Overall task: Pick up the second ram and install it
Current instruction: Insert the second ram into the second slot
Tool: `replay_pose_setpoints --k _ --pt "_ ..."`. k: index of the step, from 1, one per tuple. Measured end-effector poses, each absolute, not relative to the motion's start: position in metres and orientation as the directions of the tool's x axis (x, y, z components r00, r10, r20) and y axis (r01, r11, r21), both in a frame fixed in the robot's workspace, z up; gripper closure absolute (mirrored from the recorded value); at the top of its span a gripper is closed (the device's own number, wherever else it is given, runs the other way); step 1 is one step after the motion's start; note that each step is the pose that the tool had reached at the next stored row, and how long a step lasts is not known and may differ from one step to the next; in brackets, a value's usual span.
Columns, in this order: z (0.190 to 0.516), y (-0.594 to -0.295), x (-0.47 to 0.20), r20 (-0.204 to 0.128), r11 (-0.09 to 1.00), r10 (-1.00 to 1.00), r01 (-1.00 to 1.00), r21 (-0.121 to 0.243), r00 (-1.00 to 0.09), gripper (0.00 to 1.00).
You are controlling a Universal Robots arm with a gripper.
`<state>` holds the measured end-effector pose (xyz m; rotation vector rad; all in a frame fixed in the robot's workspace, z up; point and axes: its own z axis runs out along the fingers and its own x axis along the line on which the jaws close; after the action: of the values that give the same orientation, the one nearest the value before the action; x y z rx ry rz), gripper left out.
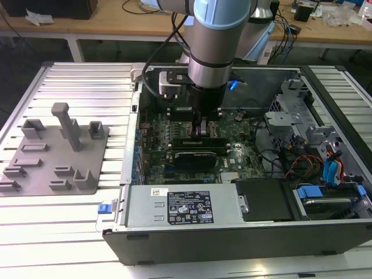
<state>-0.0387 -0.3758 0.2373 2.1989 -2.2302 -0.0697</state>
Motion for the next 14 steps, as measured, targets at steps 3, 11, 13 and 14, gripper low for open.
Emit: replay_pose_setpoints --k 3,11,13,14 --pt "0.2369 -0.3757 -0.0384 -0.025 0.014 -1.000 -0.999 0.038 -0.015 0.91" --pt "0.2364 -0.3757 -0.0383 -0.025 0.014 -1.000 -0.999 0.038 -0.015 0.91" --pt "0.2363 -0.3757 -0.0383 -0.025 0.014 -1.000 -0.999 0.038 -0.015 0.91" --pt "0.2355 -0.3757 -0.0382 -0.026 0.014 -1.000 -0.999 0.038 -0.015 0.91"
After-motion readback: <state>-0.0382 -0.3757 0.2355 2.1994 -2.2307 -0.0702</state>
